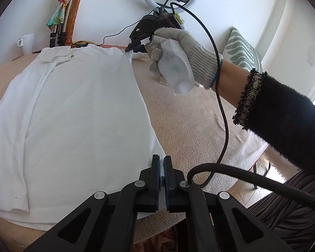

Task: Fold small clothes
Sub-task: 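Grasp the other shirt side near the sleeve with the right tool, then fold the gripped side over toward the shirt's center with the right tool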

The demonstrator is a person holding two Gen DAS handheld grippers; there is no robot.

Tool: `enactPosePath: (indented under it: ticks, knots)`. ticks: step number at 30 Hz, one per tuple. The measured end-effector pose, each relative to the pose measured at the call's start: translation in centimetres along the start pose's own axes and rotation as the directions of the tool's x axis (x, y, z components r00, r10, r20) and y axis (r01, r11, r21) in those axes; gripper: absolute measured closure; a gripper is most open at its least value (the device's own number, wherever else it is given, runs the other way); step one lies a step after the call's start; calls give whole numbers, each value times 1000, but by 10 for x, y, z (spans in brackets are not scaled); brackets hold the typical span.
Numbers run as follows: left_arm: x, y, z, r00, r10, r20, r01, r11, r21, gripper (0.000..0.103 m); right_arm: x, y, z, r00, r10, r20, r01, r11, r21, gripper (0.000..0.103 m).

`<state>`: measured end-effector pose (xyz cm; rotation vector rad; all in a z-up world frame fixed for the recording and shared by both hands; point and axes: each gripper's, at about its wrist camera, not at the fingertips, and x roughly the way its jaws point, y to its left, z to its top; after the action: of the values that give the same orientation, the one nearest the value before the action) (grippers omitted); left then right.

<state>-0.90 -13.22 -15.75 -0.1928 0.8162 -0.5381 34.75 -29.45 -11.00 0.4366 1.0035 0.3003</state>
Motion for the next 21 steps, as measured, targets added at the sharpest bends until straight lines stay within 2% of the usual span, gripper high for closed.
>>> enactPosePath:
  ticks: [5,10,21]
  knots:
    - [-30,23,3,998,-27,61,33,993,-116,103,-3,43,2,999,-40,34,43,995,-87,98]
    - [-52,47,2,996,-2,94,20,981,-193,103,6,90,-1,998,-52,38,57,984,-169,98]
    - [-71,92,-21,993,90,71,-65,954,-292,103,65,163,-32,998,-62,-27,51,948,-314,98]
